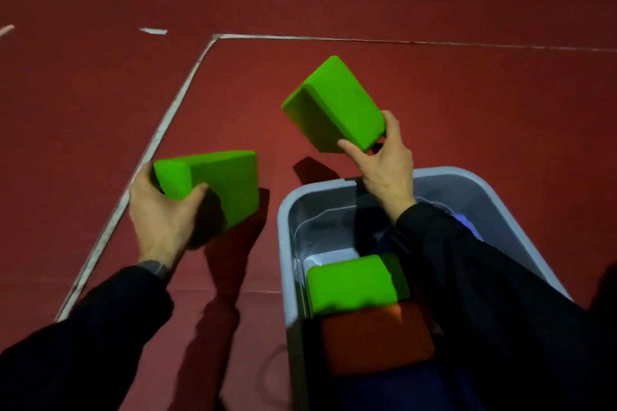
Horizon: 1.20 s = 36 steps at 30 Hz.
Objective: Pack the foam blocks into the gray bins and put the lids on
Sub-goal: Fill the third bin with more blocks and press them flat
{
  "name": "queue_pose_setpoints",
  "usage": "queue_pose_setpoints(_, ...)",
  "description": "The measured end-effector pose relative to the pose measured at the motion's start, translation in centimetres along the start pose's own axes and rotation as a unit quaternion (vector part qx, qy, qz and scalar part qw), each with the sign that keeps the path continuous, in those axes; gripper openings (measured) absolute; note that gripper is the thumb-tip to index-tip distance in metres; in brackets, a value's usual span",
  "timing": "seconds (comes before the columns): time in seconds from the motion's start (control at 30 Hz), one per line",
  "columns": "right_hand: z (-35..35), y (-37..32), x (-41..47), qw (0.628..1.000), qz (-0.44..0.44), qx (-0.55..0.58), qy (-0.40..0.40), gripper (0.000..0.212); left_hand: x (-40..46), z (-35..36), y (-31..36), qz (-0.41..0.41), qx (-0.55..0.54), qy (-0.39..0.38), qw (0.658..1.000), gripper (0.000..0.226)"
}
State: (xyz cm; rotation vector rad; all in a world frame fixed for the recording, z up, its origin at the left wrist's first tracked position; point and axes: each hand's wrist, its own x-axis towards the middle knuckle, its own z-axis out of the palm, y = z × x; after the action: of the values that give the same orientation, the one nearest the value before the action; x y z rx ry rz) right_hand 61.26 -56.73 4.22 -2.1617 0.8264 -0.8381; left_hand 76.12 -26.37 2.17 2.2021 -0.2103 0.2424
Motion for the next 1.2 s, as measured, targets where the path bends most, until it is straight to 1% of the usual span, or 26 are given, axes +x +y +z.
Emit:
queue_pose_setpoints(0.1, -3.3, -0.2, -1.6, 0.997, 0.017, 0.068, 0.031, 0.08, -0.2, -4.3, 3.2, 0.083, 0.019, 0.017, 0.996, 0.086)
queue_pose_setpoints(0.17, -6.7, -0.1, -1.9, 0.993, 0.018, 0.101, 0.051, 0.079, -1.5, -6.2, 5.8, 0.153, -0.007, 0.036, 0.988, 0.085)
queue_pose_setpoints(0.27, -13.2, 0.5, -2.6, 0.996, -0.003, 0.074, 0.054, 0.077, -4.1, -8.1, 10.7, 0.253, -0.043, 0.042, 0.966, 0.085)
queue_pose_setpoints(0.37, -19.3, 0.3, -3.7, 0.999, -0.01, 0.021, 0.03, 0.074, -6.6, -8.1, 15.5, 0.327, -0.053, 0.015, 0.943, 0.086)
queue_pose_setpoints(0.43, -22.7, 0.1, -4.3, 0.999, -0.038, -0.002, 0.028, 0.073, -8.4, -7.0, 17.7, 0.372, -0.044, -0.018, 0.927, 0.087)
queue_pose_setpoints(0.5, -25.3, 0.0, -5.0, 0.997, -0.069, -0.012, 0.036, 0.075, -10.6, -5.3, 18.8, 0.401, -0.019, -0.055, 0.914, 0.089)
queue_pose_setpoints(0.57, -27.3, 0.1, -5.9, 0.996, -0.08, -0.019, 0.044, 0.075, -12.9, -3.5, 18.8, 0.428, 0.029, -0.086, 0.899, 0.09)
queue_pose_setpoints(0.67, -28.8, 0.8, -7.8, 0.997, -0.058, -0.021, 0.048, 0.075, -14.8, -0.8, 17.6, 0.445, 0.11, -0.13, 0.879, 0.087)
queue_pose_setpoints(0.77, -29.1, 1.9, -9.8, 0.997, -0.056, -0.012, 0.047, 0.076, -14.6, 0.8, 16.1, 0.445, 0.146, -0.15, 0.871, 0.085)
queue_pose_setpoints(0.83, -28.8, 2.0, -10.6, 0.997, -0.066, -0.023, 0.025, 0.076, -13.9, 1.5, 15.7, 0.459, 0.16, -0.167, 0.858, 0.084)
queue_pose_setpoints(0.93, -28.2, 1.5, -10.6, 0.994, -0.086, -0.065, -0.018, 0.074, -13.3, 2.5, 16.0, 0.5, 0.208, -0.212, 0.814, 0.086)
queue_pose_setpoints(1.0, -28.2, 1.3, -9.9, 0.985, -0.11, -0.12, -0.063, 0.074, -14.0, 3.2, 16.4, 0.523, 0.227, -0.23, 0.789, 0.088)
queue_pose_setpoints(1.07, -28.1, 1.1, -8.8, 0.965, -0.124, -0.192, -0.13, 0.078, -15.7, 4.2, 16.6, 0.514, 0.246, -0.227, 0.789, 0.088)
queue_pose_setpoints(1.13, -27.8, 0.8, -7.7, 0.939, -0.125, -0.255, -0.194, 0.083, -17.5, 5.1, 16.6, 0.5, 0.266, -0.198, 0.8, 0.086)
queue_pose_setpoints(1.2, -27.0, 0.4, -6.5, 0.925, -0.111, -0.284, -0.226, 0.084, -17.8, 5.6, 16.3, 0.498, 0.27, -0.182, 0.804, 0.082)
